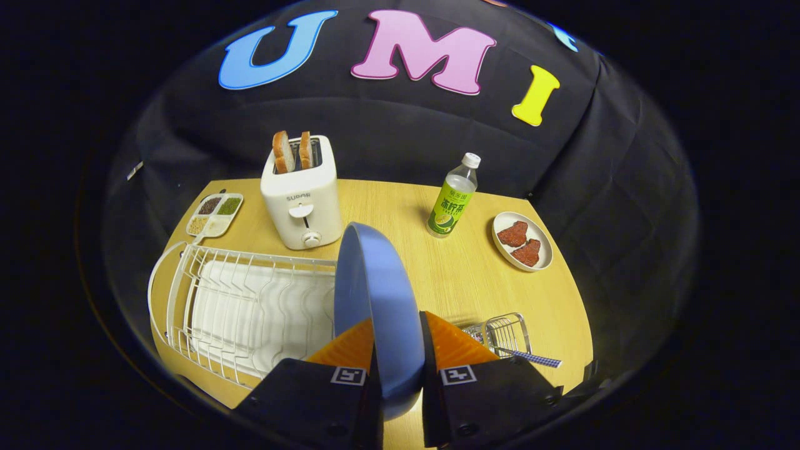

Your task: Take the plate from the dish rack, then take the spoon from the basket and place it into the plate.

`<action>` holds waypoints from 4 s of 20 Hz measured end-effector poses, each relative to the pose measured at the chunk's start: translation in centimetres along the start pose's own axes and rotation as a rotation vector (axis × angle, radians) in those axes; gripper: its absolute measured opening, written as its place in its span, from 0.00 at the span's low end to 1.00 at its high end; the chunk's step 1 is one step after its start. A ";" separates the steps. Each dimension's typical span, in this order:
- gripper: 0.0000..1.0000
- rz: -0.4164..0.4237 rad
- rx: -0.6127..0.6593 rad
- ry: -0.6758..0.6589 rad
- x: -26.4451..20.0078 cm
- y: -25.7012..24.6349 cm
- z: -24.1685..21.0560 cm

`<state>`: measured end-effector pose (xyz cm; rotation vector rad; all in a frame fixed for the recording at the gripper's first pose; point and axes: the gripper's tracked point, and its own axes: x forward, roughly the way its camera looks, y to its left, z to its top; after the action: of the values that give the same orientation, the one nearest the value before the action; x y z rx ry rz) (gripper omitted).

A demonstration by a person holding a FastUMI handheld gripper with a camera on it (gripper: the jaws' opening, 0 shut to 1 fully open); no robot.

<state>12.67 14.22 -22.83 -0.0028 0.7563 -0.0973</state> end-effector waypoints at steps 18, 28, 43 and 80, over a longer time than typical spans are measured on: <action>0.28 0.319 0.255 -0.020 -10.5 -5.8 -3.8; 0.28 0.454 0.306 0.152 -13.2 -7.0 -15.4; 0.28 0.526 0.525 0.380 -7.3 -4.6 -27.4; 0.98 0.317 -0.041 -0.224 -9.0 -15.1 -7.3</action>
<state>-0.11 0.24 -21.41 0.0655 0.5269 0.2173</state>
